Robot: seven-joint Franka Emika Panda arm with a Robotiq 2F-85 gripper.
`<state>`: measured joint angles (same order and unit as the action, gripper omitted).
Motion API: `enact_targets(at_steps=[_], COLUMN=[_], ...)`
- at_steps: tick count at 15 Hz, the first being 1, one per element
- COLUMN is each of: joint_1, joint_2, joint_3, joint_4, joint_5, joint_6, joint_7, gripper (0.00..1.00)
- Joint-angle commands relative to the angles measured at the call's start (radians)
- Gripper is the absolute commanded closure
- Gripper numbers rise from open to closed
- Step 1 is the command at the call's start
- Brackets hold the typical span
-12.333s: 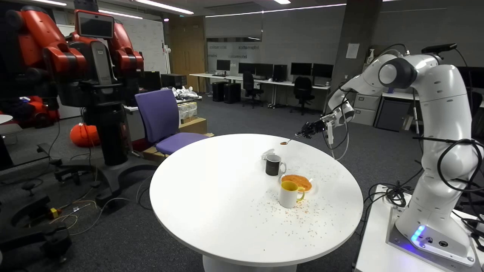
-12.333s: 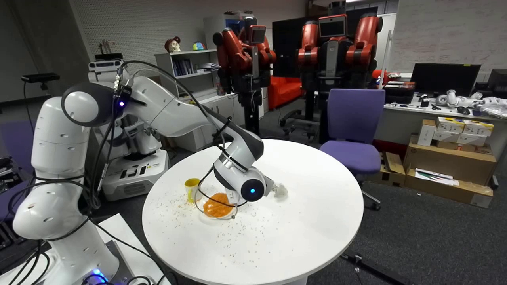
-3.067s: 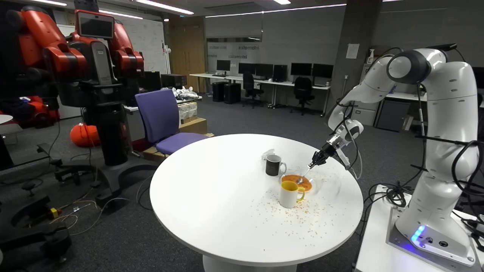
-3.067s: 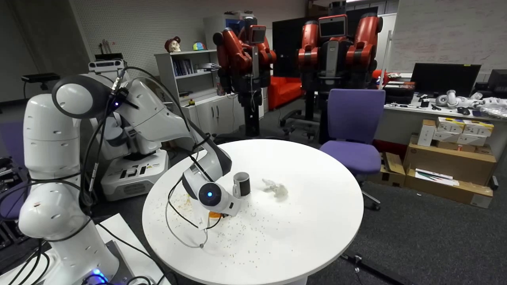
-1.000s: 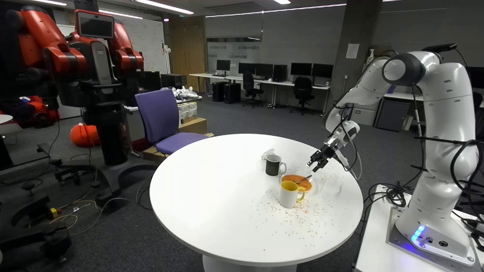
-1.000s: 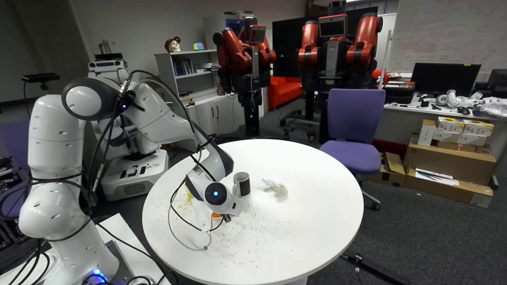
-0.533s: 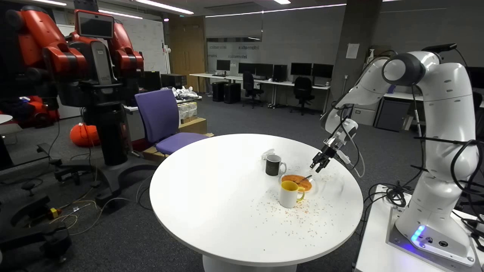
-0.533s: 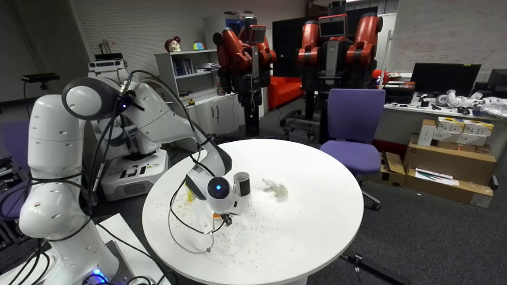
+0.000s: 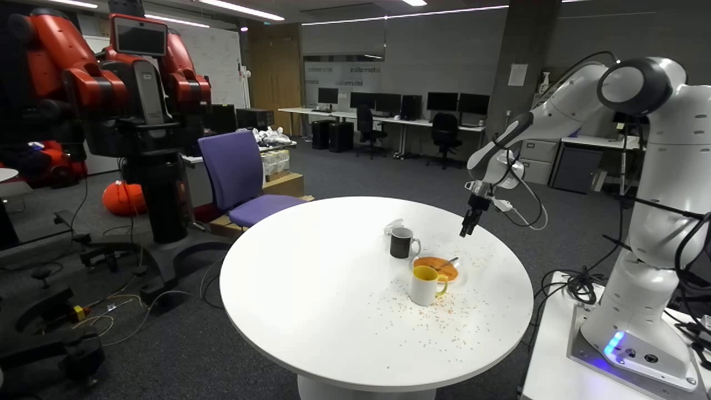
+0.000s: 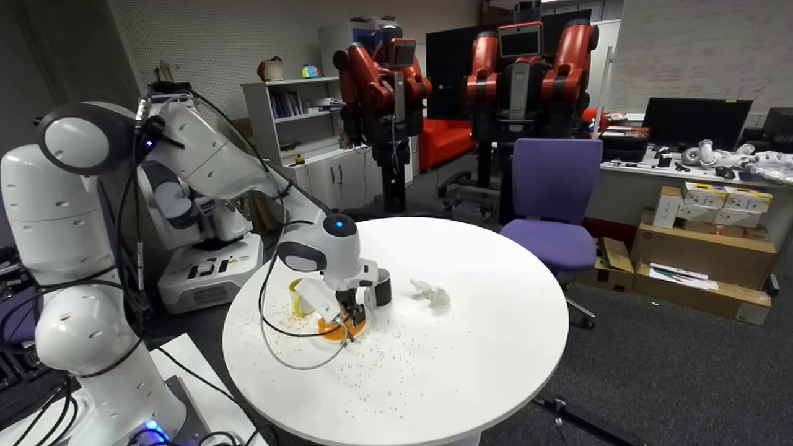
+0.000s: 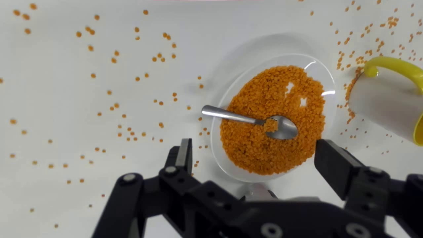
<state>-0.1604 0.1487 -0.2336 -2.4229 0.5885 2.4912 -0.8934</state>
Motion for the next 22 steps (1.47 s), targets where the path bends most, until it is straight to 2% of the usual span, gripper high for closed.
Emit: enact_targets(at_steps=[1,2,4,7,10,14,15,17,22], joint_1=[0.08,0.053,0.056,0.065,0.092,0.136,0.131,0.14,0.142], joint_2=[-0.203,-0.242,-0.347,-0.477,-0.594,-0.692,-0.631,-0.669,-0.673], joint_3=[-0.015,0.032,0.066,0.106,0.112,0.079,0.083,0.074,0.071], joint_4=[-0.113,-0.124,-0.151,-0.174,-0.183,-0.161,-0.146,-0.146,-0.149], joint_5=[-0.284,-0.374,-0.543,-0.655,-0.649,-0.606,-0.637,-0.634,-0.634], joint_6=[0.062,0.068,0.041,0.026,0.006,-0.08,-0.045,-0.072,-0.073], joint_7=[0.158,0.208,0.295,0.356,0.383,0.37,0.374,0.374,0.373], gripper=[0.0,0.0,0.0,0.0,0.0,0.0,0.0,0.0,0.0])
